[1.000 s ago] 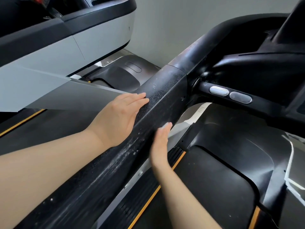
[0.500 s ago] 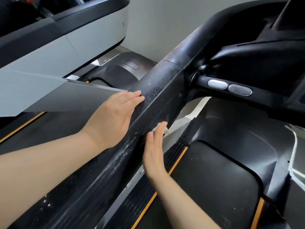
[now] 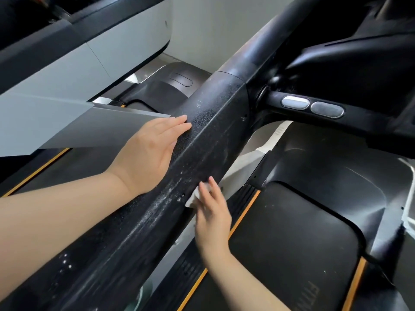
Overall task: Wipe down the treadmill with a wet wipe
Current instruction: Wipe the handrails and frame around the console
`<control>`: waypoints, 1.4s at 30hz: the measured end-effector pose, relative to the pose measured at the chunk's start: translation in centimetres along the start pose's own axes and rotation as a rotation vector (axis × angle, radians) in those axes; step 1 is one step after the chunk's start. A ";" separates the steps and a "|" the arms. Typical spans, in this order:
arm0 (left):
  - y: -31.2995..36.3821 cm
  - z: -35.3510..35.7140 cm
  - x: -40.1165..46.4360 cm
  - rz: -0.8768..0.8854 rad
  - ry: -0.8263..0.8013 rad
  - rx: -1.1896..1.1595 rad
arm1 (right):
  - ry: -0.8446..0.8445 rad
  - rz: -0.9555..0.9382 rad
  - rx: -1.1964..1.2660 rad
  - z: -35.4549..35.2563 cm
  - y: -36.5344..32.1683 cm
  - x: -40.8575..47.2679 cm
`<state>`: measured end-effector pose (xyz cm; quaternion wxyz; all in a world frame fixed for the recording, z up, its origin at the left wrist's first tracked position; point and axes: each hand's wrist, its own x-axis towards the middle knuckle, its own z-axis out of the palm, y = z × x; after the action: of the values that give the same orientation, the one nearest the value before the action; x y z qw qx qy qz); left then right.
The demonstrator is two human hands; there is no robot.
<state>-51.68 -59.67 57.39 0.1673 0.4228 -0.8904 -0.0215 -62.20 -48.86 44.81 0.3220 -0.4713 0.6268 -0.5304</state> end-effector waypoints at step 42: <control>0.0 0.0 -0.1 -0.018 -0.030 0.000 | 0.285 -0.220 0.053 -0.4 -1.9 6.2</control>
<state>-51.59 -59.61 57.35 0.1537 0.4304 -0.8890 -0.0295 -64.20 -54.47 47.32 0.1824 -0.4483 0.5966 -0.6402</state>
